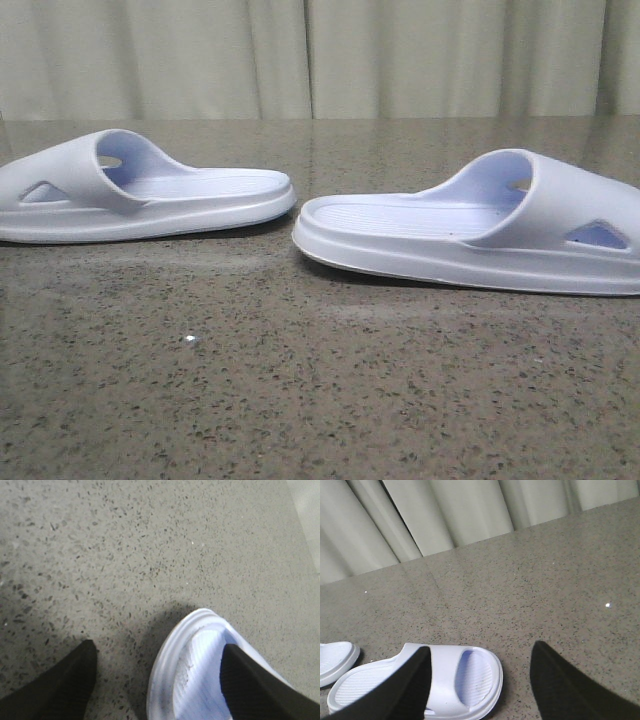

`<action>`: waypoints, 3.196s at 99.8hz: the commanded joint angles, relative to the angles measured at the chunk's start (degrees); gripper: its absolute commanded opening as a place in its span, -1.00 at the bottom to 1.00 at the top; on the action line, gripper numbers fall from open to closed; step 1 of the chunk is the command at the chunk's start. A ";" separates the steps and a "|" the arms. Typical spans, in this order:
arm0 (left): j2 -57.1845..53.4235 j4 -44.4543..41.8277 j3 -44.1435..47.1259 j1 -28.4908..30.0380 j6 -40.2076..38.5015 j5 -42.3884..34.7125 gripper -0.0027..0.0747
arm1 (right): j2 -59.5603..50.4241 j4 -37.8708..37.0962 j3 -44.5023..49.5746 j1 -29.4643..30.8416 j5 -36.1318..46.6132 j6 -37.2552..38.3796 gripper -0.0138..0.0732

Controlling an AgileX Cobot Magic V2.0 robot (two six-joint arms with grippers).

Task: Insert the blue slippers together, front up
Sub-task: 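Grasp the heel of the slipper nearest the left gripper with left gripper, then lift the grasped slipper up with the left gripper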

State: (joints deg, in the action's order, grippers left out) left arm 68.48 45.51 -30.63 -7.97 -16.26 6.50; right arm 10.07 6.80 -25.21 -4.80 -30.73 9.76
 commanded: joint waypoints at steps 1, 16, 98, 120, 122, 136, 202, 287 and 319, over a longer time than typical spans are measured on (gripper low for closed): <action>0.50 0.56 -1.28 -0.47 -0.18 -1.52 0.27 | 1.13 0.03 -2.02 0.37 4.72 -0.74 0.17; 1.18 0.56 -1.28 -0.59 -0.18 -1.40 0.27 | 1.13 0.03 -2.02 0.37 4.72 -0.74 0.17; 7.96 1.48 -5.85 -6.94 -0.18 0.63 0.21 | 1.13 0.10 -2.02 0.37 5.21 -0.74 0.17; 8.04 1.48 -5.85 -6.94 -0.18 0.51 -0.36 | 1.13 0.10 -2.02 0.37 5.21 -0.74 0.17; 8.04 1.48 -5.85 -6.94 -0.18 0.36 -0.43 | 1.13 0.10 -2.02 0.37 5.21 -0.74 0.17; 8.04 1.48 -5.85 -6.94 -0.18 -1.25 -0.88 | 1.13 0.24 -2.02 0.37 5.21 -0.74 0.17; -1.43 2.38 -5.85 -6.84 -0.06 -4.00 -0.89 | 1.13 0.28 -1.78 0.37 6.88 -0.74 0.17; -26.60 3.76 -5.75 -6.84 -0.06 9.28 -0.89 | 8.31 0.28 -1.69 0.37 4.07 9.45 0.17; -26.60 4.30 -5.75 -6.84 -0.06 11.59 -0.89 | 21.07 5.15 -1.69 0.37 3.99 11.81 0.17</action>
State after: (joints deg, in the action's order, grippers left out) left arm 42.23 47.95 -34.86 -14.40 -16.19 20.23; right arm 27.81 10.34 -25.21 -4.80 -30.73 21.40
